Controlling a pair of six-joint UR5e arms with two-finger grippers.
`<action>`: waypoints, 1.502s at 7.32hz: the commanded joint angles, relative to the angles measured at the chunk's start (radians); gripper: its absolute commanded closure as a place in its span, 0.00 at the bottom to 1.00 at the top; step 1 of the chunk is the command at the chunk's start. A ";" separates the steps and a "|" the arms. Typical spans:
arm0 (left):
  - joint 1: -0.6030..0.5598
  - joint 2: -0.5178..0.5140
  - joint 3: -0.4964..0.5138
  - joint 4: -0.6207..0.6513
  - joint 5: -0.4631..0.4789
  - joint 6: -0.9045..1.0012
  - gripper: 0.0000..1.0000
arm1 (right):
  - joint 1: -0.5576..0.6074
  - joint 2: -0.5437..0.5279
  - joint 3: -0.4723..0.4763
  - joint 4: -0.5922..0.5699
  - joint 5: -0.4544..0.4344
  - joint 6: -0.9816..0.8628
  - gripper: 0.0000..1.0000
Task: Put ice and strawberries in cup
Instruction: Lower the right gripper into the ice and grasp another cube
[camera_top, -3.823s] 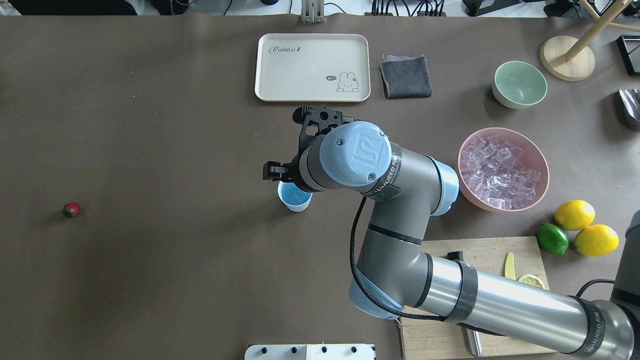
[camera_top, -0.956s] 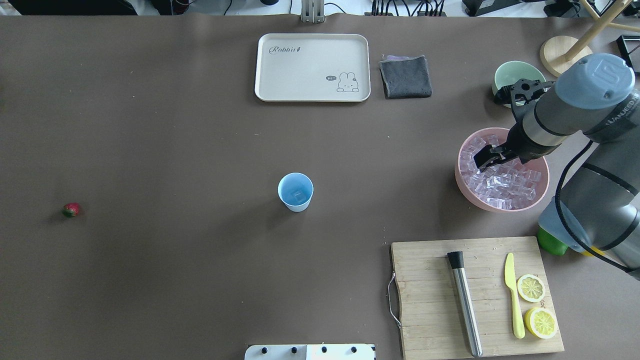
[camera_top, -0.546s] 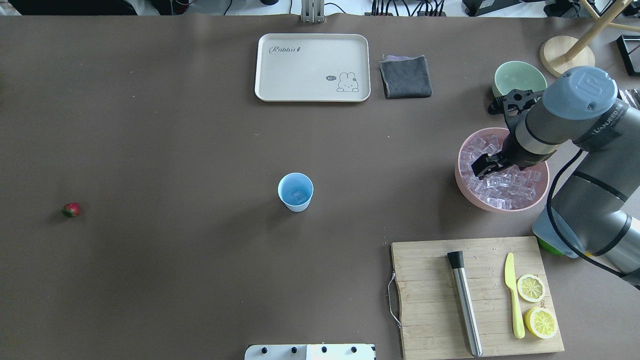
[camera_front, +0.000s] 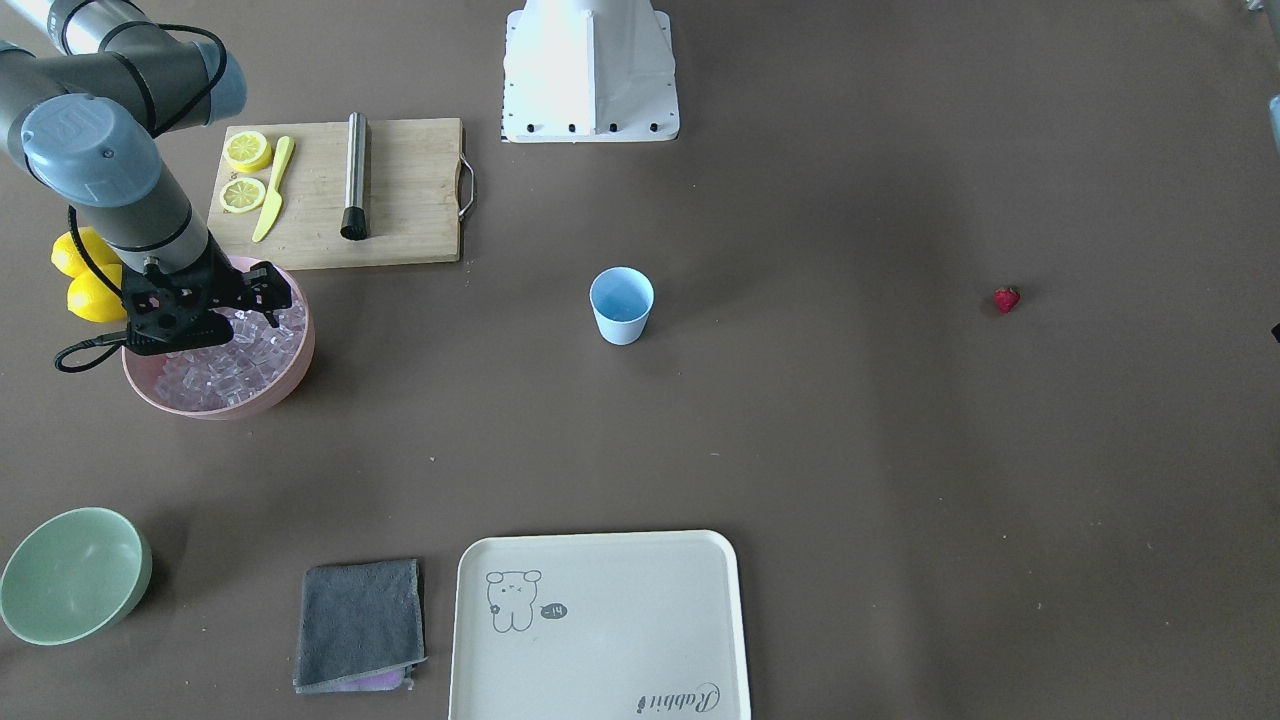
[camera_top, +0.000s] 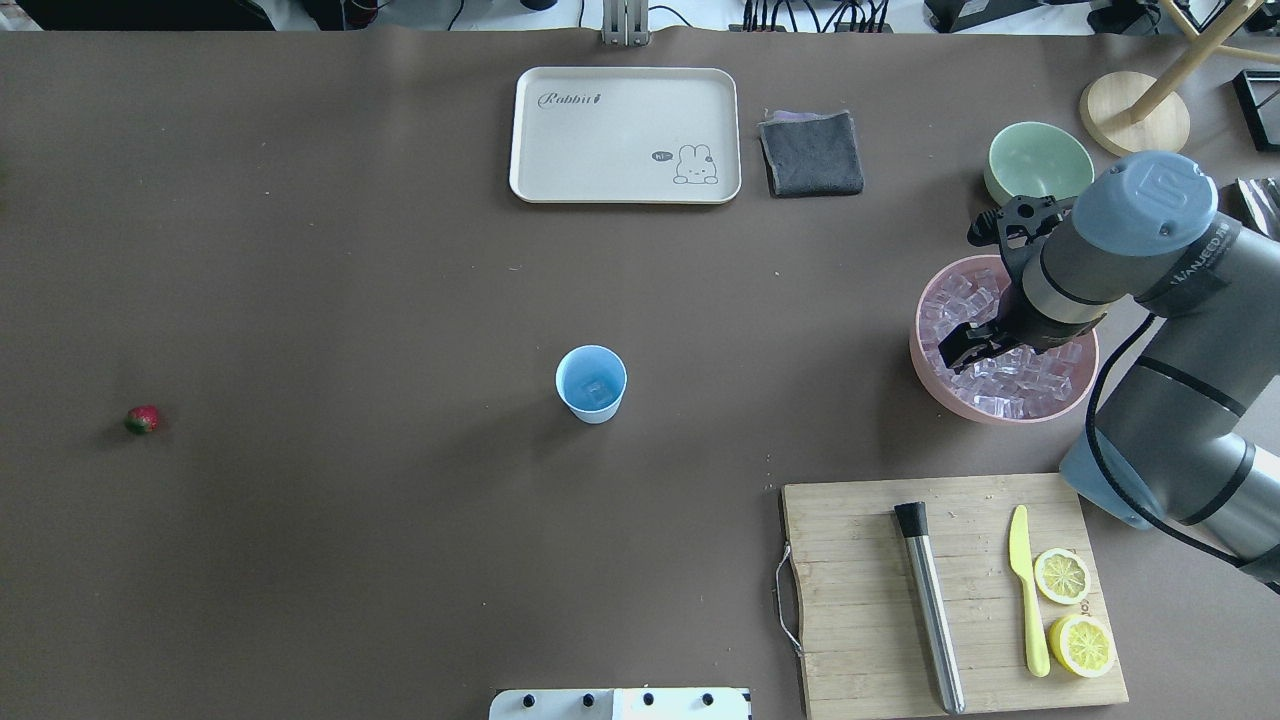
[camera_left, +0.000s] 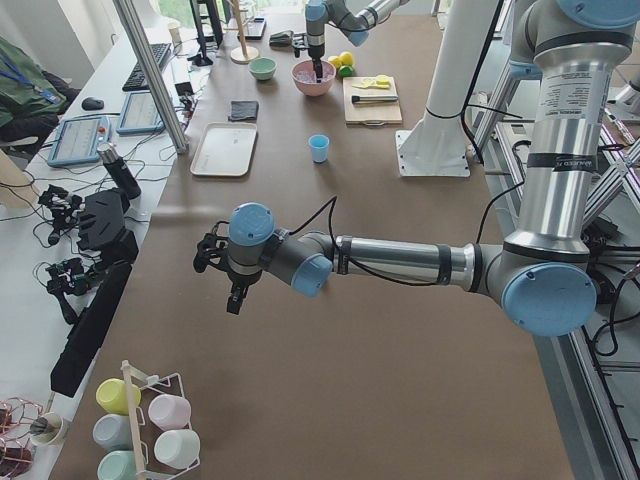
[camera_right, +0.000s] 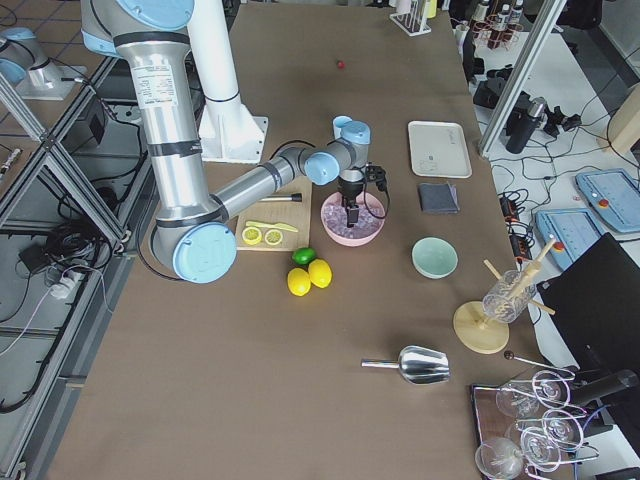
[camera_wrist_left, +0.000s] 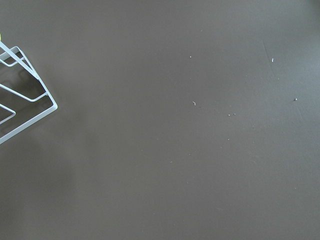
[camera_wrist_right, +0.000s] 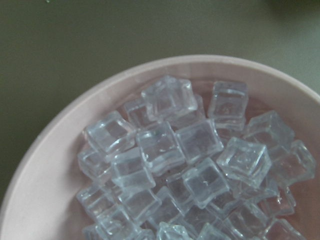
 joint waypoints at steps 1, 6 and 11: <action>0.000 -0.003 0.003 -0.001 0.000 0.000 0.02 | -0.009 0.001 -0.009 -0.001 -0.002 0.000 0.01; 0.012 -0.006 0.006 -0.001 0.000 0.001 0.02 | -0.013 0.008 -0.032 0.001 -0.020 0.000 0.14; 0.021 -0.049 0.048 -0.001 0.002 0.001 0.02 | 0.006 0.014 -0.024 0.002 -0.020 -0.002 1.00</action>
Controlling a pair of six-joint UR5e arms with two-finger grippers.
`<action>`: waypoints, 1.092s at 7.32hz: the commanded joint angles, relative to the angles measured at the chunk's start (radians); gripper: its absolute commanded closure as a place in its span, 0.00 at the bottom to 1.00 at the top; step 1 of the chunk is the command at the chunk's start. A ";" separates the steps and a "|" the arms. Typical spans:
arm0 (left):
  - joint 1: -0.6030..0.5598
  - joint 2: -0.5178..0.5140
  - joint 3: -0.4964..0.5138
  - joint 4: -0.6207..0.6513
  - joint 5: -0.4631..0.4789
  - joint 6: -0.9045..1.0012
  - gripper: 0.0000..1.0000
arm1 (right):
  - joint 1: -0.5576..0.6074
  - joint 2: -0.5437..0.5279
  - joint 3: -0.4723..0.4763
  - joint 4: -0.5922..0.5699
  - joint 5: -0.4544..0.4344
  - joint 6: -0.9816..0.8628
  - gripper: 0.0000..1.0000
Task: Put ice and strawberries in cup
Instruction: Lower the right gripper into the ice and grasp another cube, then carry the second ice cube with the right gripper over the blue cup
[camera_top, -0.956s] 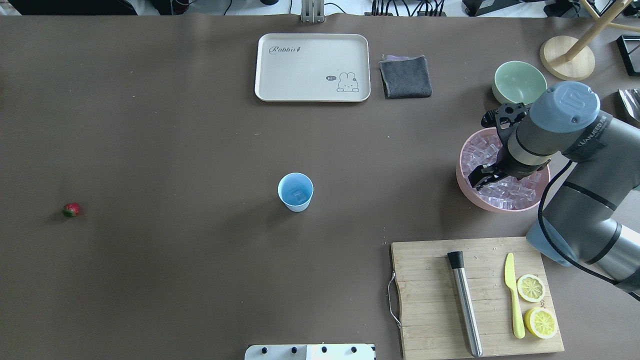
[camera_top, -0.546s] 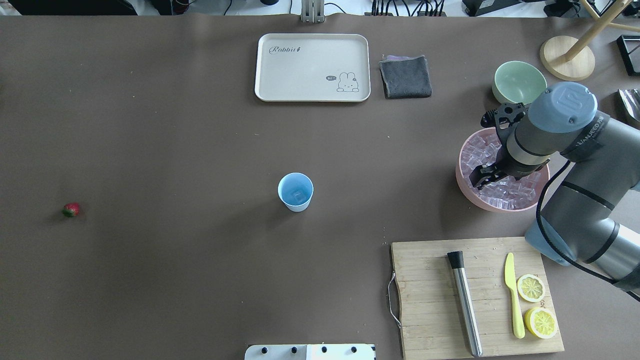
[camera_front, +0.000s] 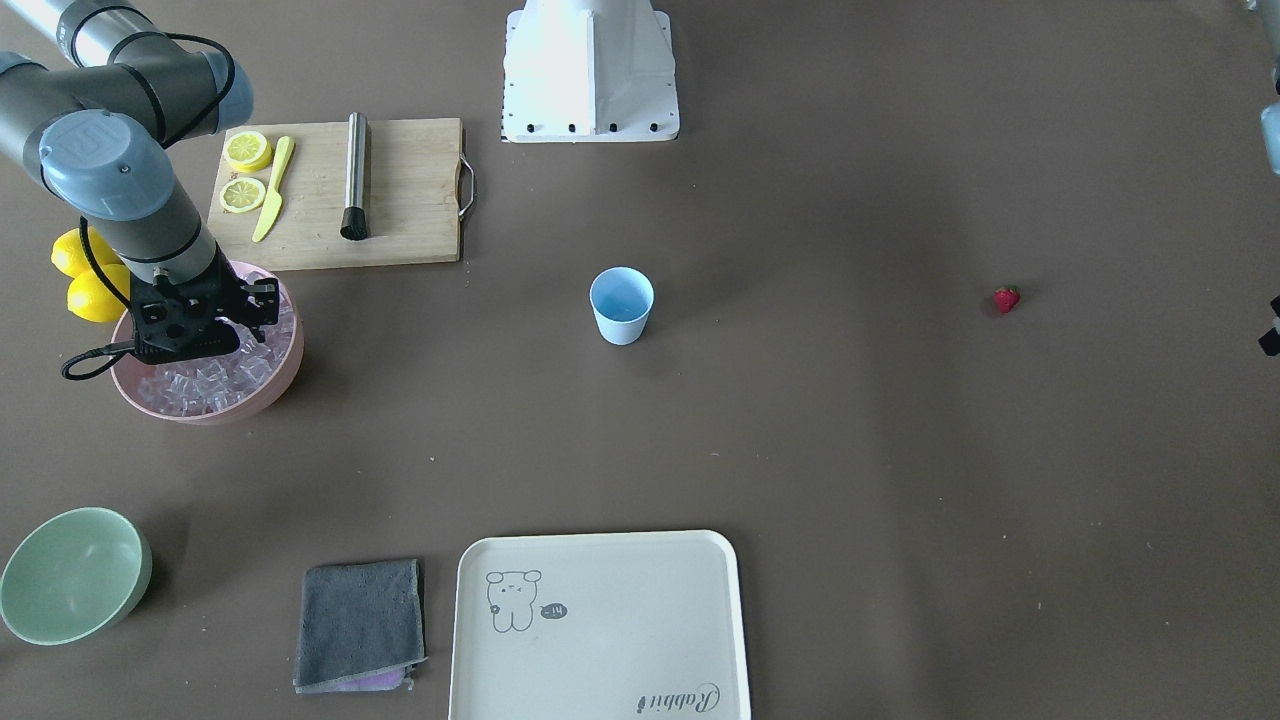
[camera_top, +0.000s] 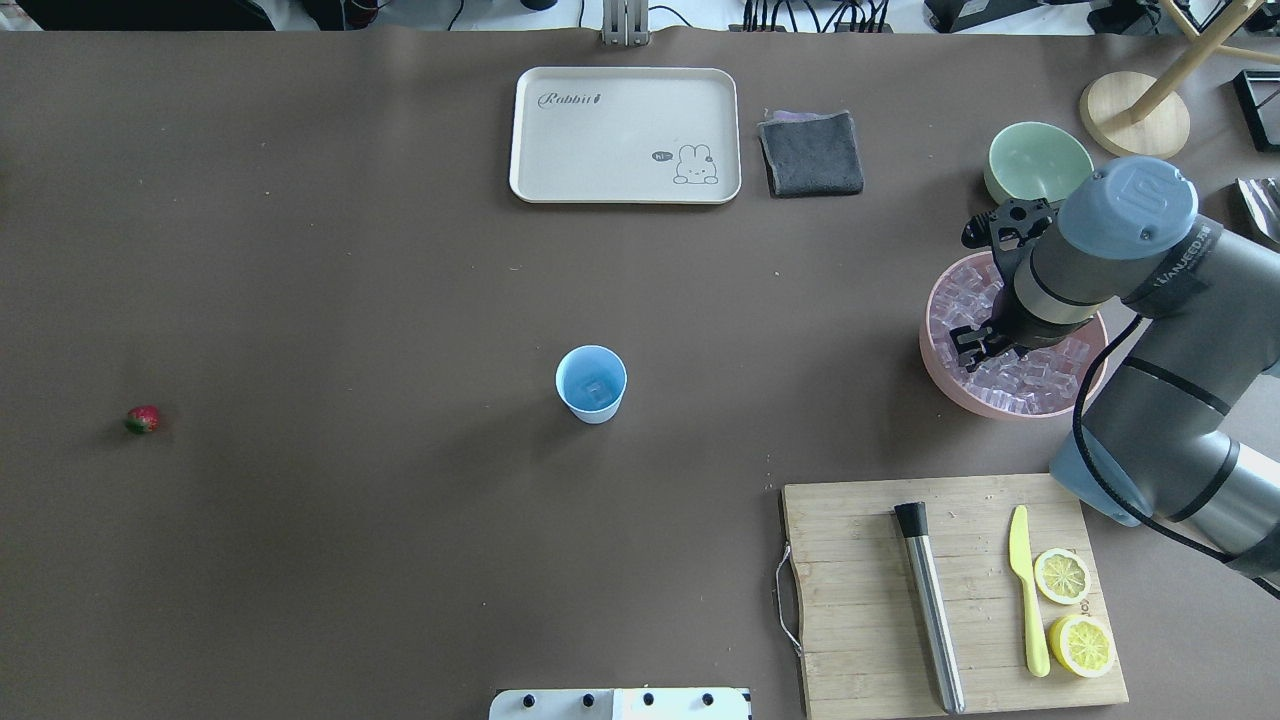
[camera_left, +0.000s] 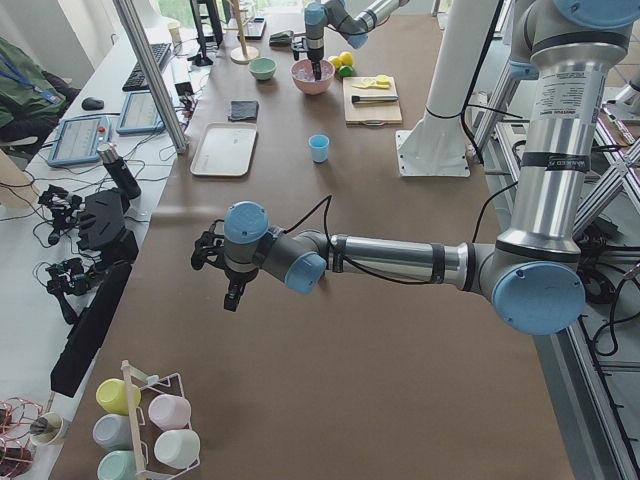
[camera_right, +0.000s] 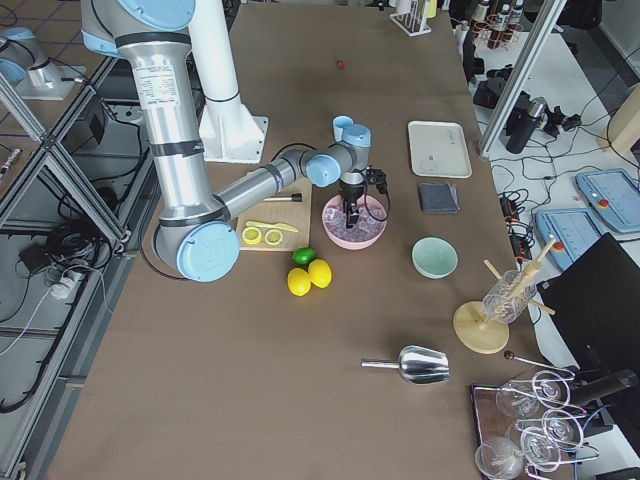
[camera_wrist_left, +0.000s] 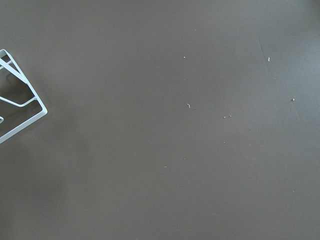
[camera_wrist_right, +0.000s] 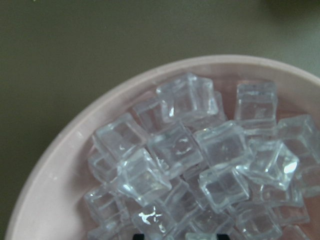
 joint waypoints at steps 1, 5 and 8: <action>-0.001 -0.035 0.033 0.000 0.000 0.000 0.02 | 0.022 0.004 0.008 0.000 0.005 -0.007 1.00; -0.001 -0.073 0.073 0.000 0.000 0.000 0.02 | 0.093 0.072 0.028 -0.004 0.061 -0.007 1.00; 0.001 -0.075 0.090 0.000 0.000 0.000 0.02 | 0.076 0.201 0.060 0.000 0.146 0.095 1.00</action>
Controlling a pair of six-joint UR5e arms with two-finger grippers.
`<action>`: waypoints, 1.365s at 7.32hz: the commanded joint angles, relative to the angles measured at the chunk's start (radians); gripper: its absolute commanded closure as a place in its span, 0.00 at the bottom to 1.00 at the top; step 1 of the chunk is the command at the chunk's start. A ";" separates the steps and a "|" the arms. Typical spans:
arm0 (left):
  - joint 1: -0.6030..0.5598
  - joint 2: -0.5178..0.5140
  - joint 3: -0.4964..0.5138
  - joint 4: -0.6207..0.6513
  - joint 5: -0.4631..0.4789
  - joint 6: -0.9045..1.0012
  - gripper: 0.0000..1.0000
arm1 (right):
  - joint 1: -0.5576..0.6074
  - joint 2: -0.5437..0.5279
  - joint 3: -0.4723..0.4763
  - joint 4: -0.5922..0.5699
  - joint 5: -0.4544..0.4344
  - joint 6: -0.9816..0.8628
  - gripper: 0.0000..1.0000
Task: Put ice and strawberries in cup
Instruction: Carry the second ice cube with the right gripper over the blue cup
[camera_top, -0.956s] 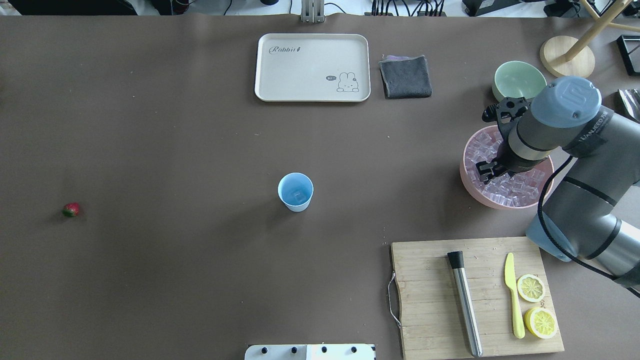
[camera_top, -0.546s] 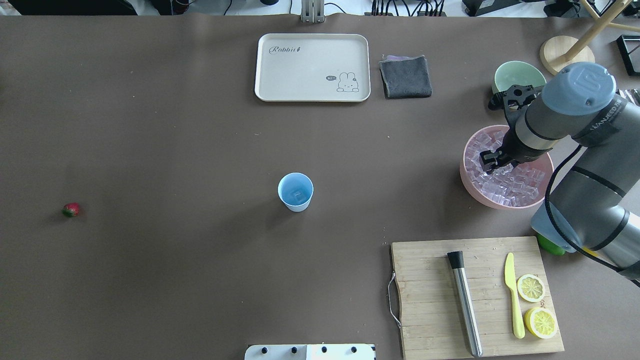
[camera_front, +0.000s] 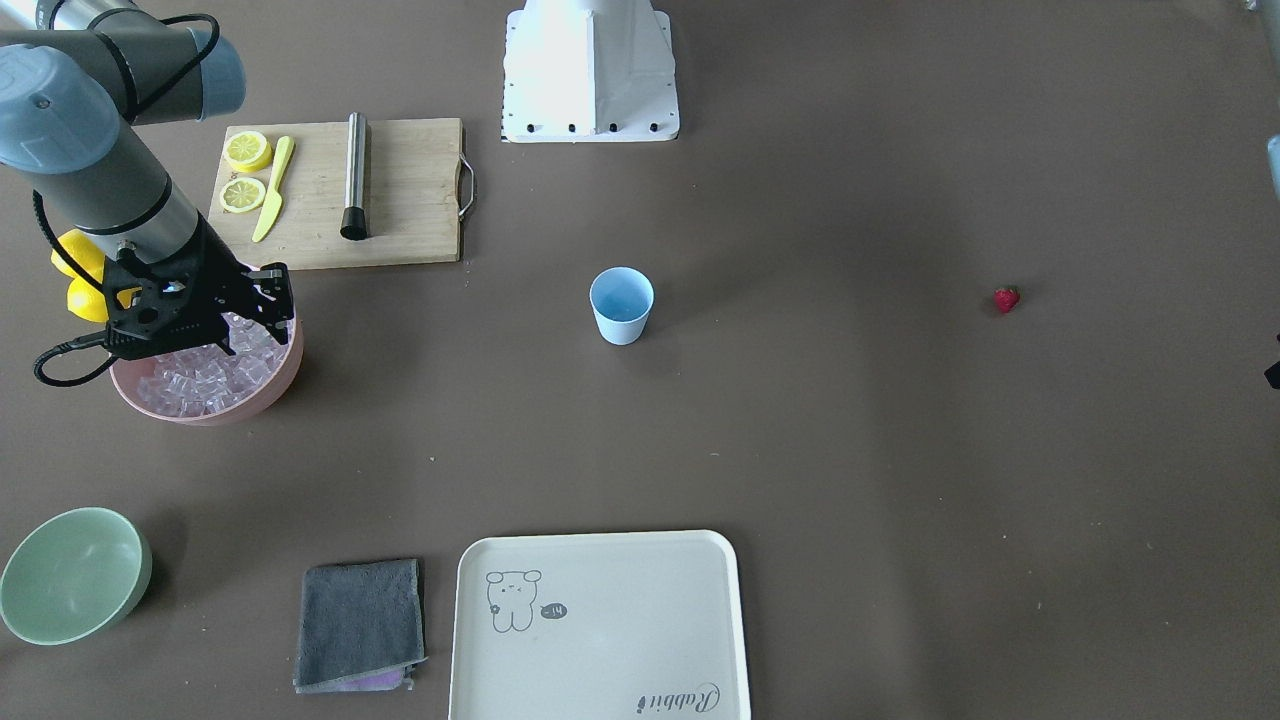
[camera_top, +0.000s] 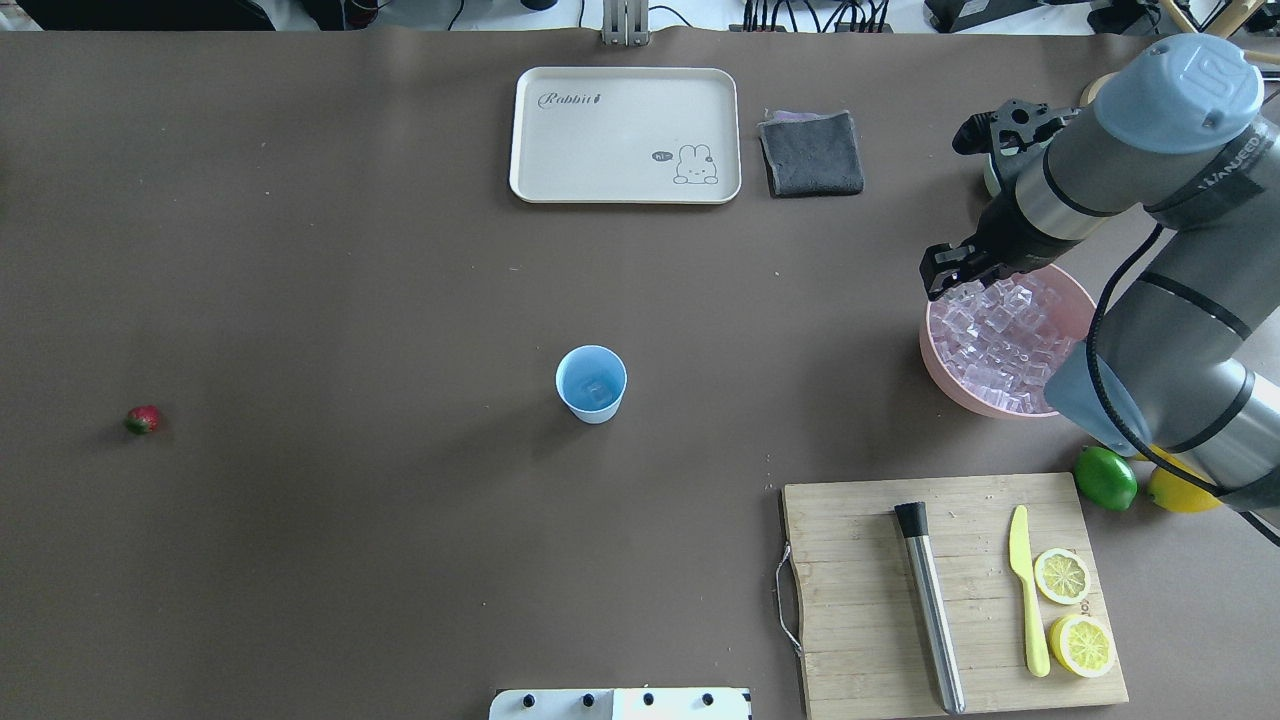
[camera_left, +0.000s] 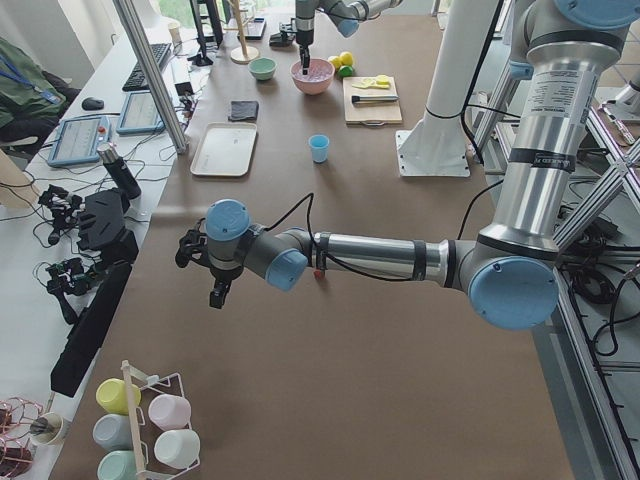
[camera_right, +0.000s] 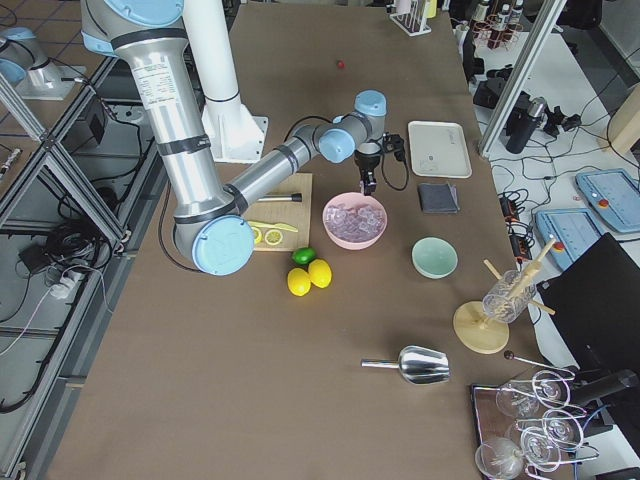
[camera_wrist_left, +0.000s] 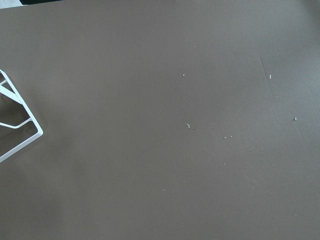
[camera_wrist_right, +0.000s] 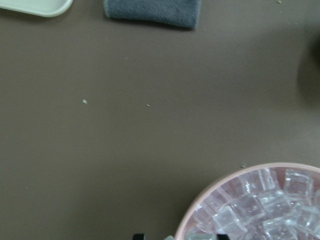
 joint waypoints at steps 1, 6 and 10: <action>0.000 -0.001 0.013 0.000 0.000 0.002 0.02 | -0.067 0.129 0.002 0.004 0.015 0.183 1.00; 0.000 -0.028 0.059 -0.003 0.002 0.005 0.02 | -0.320 0.349 -0.063 0.021 -0.237 0.499 1.00; -0.001 -0.030 0.062 -0.002 0.000 0.005 0.02 | -0.414 0.433 -0.251 0.191 -0.370 0.573 1.00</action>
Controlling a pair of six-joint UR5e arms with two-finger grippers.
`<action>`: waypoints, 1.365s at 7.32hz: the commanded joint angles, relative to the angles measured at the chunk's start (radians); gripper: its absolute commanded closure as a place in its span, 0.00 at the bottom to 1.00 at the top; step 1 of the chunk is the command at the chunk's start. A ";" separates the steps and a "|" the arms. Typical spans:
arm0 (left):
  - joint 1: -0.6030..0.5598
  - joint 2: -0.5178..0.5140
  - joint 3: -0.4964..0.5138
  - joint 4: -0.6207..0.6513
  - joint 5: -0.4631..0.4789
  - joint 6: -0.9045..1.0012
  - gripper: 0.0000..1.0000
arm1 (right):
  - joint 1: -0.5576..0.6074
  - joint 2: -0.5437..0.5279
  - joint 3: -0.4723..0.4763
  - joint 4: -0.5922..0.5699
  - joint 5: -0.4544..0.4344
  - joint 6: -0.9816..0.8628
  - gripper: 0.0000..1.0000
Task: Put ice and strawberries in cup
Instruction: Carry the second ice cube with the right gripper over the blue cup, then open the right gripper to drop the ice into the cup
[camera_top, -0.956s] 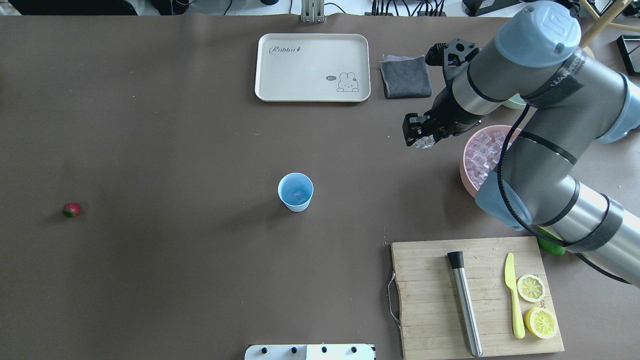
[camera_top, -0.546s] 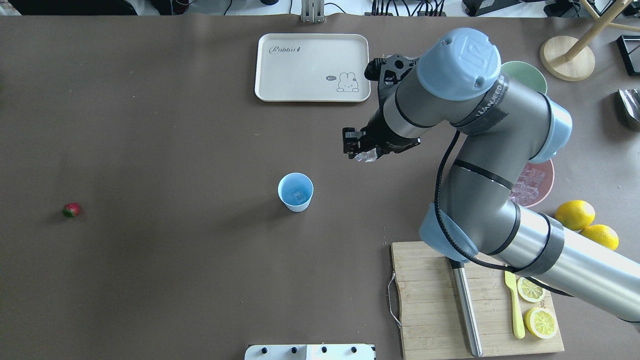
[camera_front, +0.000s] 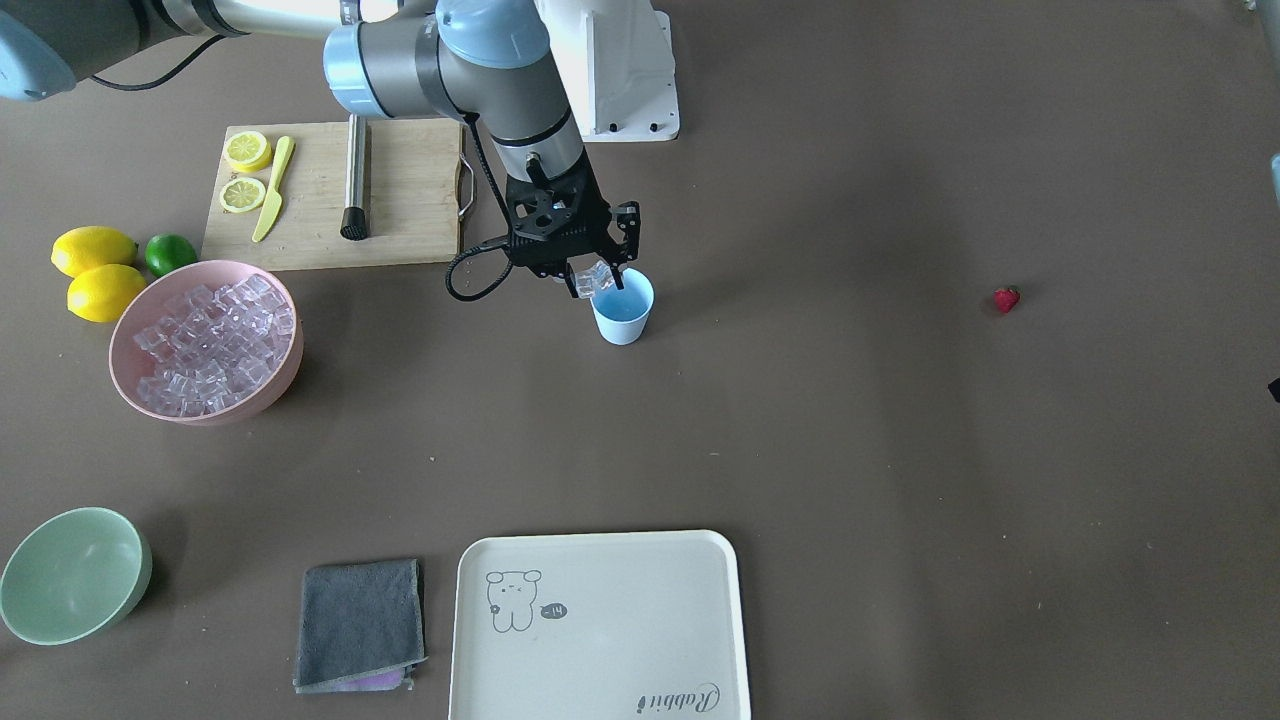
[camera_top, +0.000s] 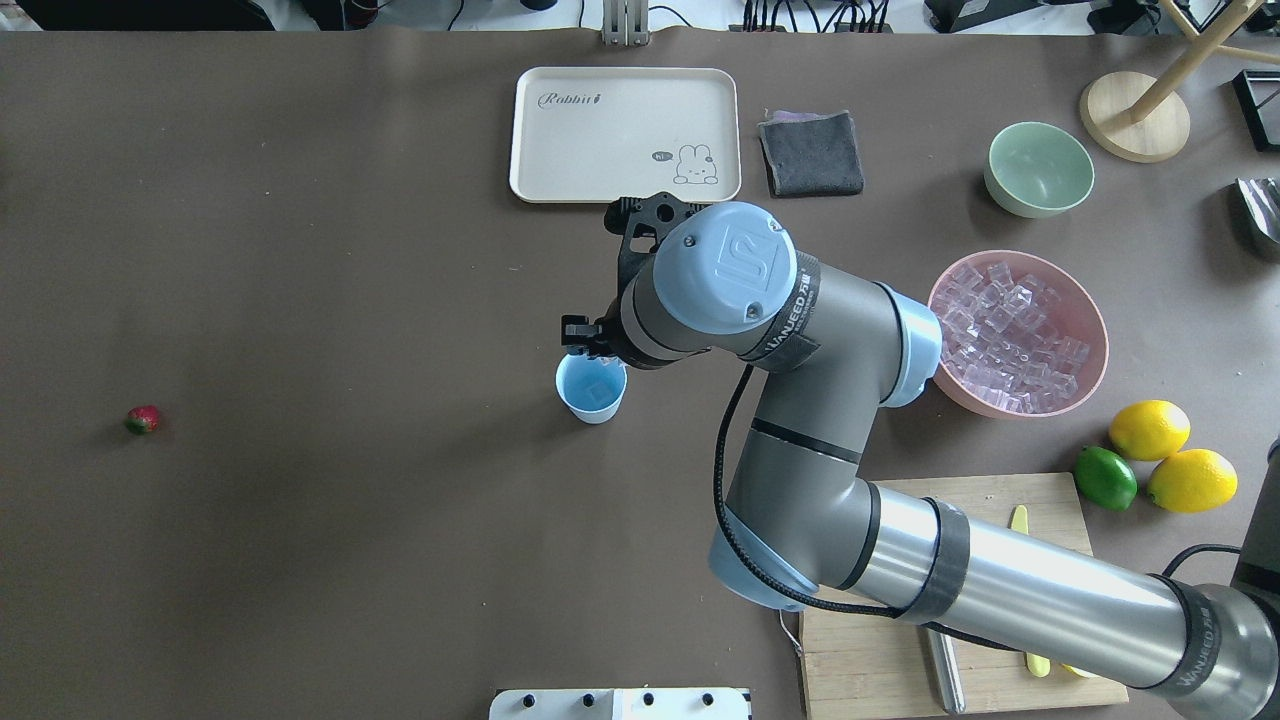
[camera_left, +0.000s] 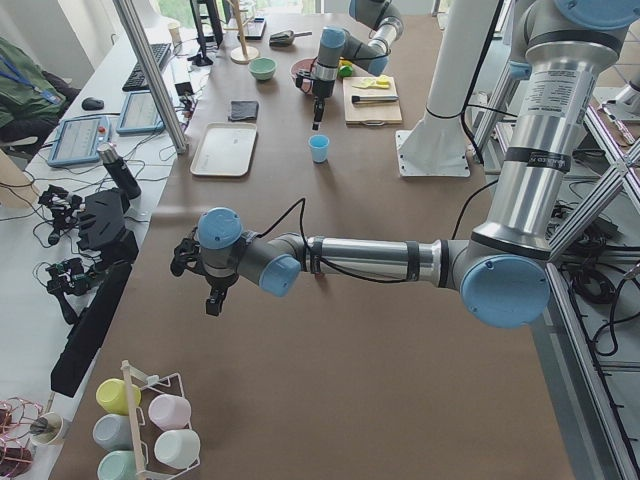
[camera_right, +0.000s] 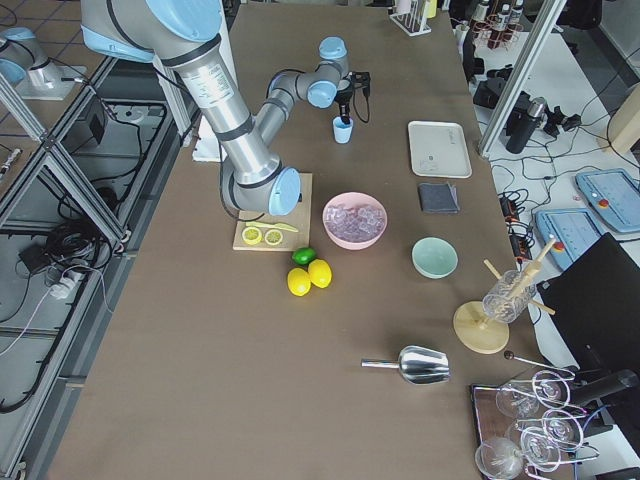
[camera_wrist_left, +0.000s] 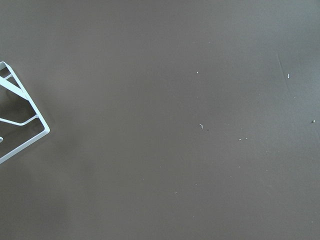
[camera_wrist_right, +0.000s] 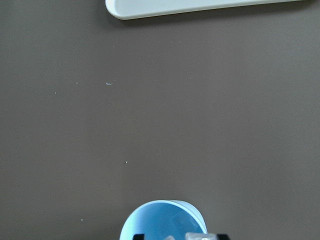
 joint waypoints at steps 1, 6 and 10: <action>0.000 -0.004 0.002 0.000 0.001 0.000 0.02 | -0.014 0.027 -0.034 0.027 -0.015 0.032 1.00; 0.001 -0.024 0.015 0.002 0.001 -0.003 0.02 | -0.014 0.029 -0.036 0.027 -0.014 0.081 0.00; 0.001 -0.036 -0.002 -0.001 -0.002 -0.053 0.02 | 0.071 0.018 0.024 -0.043 0.090 0.073 0.00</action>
